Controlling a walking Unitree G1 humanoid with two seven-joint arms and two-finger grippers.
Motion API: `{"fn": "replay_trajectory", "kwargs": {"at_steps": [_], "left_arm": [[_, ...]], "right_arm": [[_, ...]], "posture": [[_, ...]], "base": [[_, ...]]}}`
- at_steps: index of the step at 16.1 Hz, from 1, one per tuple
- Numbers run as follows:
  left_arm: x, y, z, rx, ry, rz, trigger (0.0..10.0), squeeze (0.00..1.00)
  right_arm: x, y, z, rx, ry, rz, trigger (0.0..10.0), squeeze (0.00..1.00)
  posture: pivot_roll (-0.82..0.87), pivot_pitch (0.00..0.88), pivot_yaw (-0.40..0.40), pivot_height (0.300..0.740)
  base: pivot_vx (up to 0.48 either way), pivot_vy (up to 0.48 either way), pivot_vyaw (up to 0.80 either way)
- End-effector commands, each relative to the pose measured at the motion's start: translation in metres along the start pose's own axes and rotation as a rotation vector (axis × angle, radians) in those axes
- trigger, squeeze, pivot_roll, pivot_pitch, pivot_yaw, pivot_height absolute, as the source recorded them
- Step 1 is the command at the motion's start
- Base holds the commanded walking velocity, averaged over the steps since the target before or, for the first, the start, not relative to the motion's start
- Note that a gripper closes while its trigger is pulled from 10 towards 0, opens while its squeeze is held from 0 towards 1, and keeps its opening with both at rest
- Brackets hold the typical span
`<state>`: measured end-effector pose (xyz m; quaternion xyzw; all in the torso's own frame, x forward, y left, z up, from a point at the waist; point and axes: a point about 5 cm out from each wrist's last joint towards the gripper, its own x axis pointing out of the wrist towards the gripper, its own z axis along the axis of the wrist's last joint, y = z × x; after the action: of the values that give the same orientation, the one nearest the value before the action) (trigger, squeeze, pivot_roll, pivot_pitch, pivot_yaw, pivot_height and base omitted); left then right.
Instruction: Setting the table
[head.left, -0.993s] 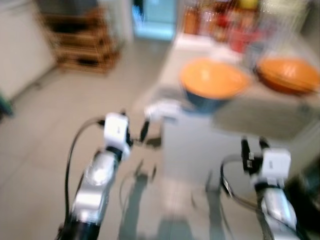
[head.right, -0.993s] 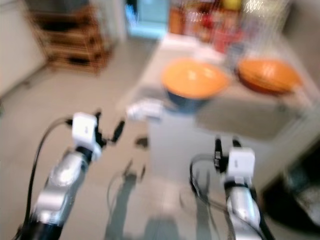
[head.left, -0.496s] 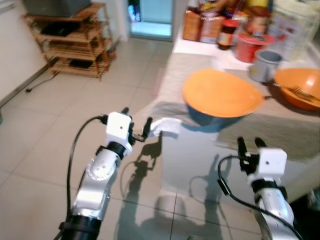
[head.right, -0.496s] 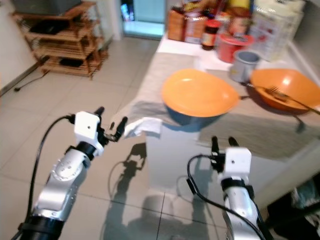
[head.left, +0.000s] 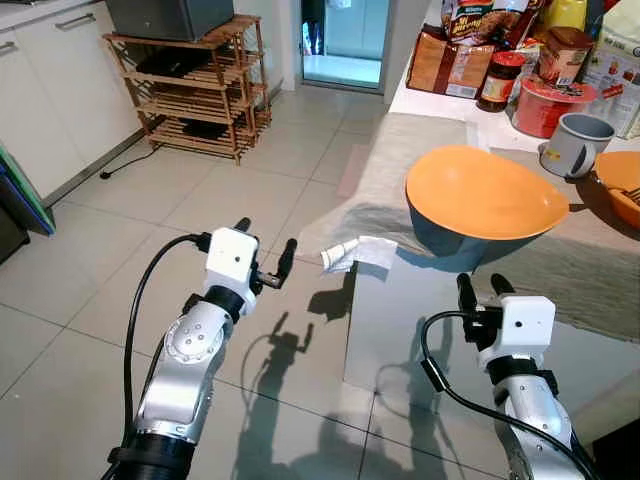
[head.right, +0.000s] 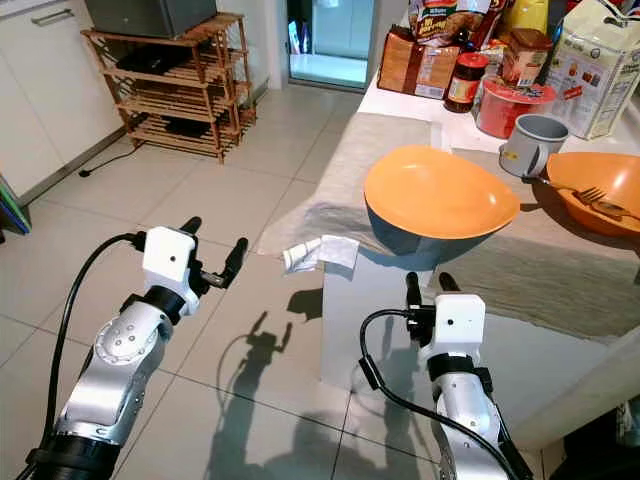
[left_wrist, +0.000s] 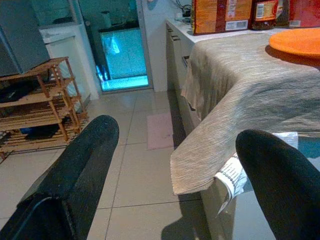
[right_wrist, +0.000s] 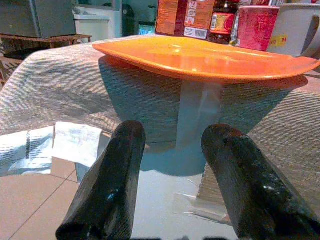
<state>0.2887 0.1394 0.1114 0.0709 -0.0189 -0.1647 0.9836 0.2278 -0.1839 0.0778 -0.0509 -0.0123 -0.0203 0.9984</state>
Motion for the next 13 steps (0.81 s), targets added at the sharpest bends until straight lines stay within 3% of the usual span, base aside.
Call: {"fn": "replay_trajectory", "kwargs": {"at_steps": [1, 10, 13], "left_arm": [[0.0001, -0.0015, 0.0019, 0.005, -0.011, -0.017, 10.0, 0.00], [-0.0023, -0.0067, 0.0050, -0.034, -0.051, -0.048, 10.0, 0.00], [-0.0033, -0.0028, 0.0025, -0.026, -0.040, -0.016, 10.0, 0.00]], "right_arm": [[-0.0018, -0.0023, 0.0007, -0.005, 0.003, -0.012, 10.0, 0.00], [-0.0066, -0.0043, -0.0054, -0.013, 0.031, -0.011, 10.0, 0.00], [-0.0080, -0.0039, -0.0063, -0.017, 0.036, -0.003, 10.0, 0.00]], "posture": [[-0.03, 0.000, 0.035, 0.740], [-0.04, 0.000, 0.032, 0.740], [-0.03, 0.000, 0.026, 0.740]], "base": [[0.292, -0.379, 0.00], [0.312, -0.361, 0.00], [0.000, 0.000, 0.00]]}}
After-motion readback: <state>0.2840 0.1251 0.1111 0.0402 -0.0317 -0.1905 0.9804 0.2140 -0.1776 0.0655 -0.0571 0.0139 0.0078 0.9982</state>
